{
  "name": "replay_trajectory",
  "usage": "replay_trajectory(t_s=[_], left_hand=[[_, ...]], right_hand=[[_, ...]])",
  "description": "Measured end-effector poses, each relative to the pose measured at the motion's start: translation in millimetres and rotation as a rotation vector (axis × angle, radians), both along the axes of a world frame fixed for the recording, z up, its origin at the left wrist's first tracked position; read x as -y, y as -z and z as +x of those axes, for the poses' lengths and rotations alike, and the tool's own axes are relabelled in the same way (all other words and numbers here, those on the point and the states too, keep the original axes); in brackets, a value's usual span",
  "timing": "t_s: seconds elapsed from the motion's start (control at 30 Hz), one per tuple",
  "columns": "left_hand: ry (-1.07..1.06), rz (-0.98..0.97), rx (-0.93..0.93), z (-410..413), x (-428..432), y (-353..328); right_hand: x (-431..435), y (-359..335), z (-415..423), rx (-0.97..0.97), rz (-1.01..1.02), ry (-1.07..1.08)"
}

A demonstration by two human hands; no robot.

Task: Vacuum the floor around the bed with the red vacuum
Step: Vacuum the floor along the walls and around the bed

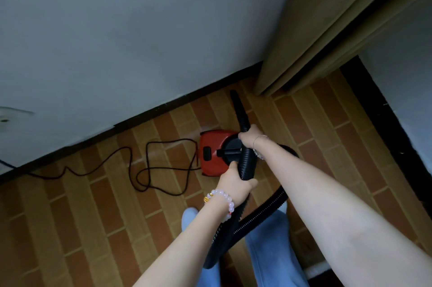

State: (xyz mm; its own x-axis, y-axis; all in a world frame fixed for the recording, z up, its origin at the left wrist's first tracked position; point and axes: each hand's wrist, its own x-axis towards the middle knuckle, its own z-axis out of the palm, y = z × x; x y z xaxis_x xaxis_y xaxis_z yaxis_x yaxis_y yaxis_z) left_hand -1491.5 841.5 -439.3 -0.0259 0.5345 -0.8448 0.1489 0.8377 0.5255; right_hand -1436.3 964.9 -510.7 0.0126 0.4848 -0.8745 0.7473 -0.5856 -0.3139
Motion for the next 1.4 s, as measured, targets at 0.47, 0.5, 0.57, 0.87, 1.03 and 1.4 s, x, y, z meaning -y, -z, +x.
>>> replay_trajectory(t_s=[0.47, 0.5, 0.57, 0.87, 1.03, 1.4], left_hand=[[-0.166, -0.048, 0.047, -66, 52, 4], [-0.182, -0.048, 0.051, -71, 57, 4], [-0.215, -0.05, 0.063, -81, 68, 2], [-0.327, -0.077, 0.077, -129, 110, 5], [-0.397, -0.084, 0.084, -147, 128, 4], [-0.55, 0.014, -0.049, -179, 160, -8]], right_hand=[[49, 5, -89, -0.018, -0.036, -0.159], [54, 4, -96, -0.01, -0.03, -0.175], [64, -1, -110, 0.016, -0.028, -0.216], [103, -4, -169, 0.094, -0.005, -0.403], [122, -6, -198, 0.109, -0.009, -0.472], [152, -21, -252, 0.084, -0.029, -0.604]])
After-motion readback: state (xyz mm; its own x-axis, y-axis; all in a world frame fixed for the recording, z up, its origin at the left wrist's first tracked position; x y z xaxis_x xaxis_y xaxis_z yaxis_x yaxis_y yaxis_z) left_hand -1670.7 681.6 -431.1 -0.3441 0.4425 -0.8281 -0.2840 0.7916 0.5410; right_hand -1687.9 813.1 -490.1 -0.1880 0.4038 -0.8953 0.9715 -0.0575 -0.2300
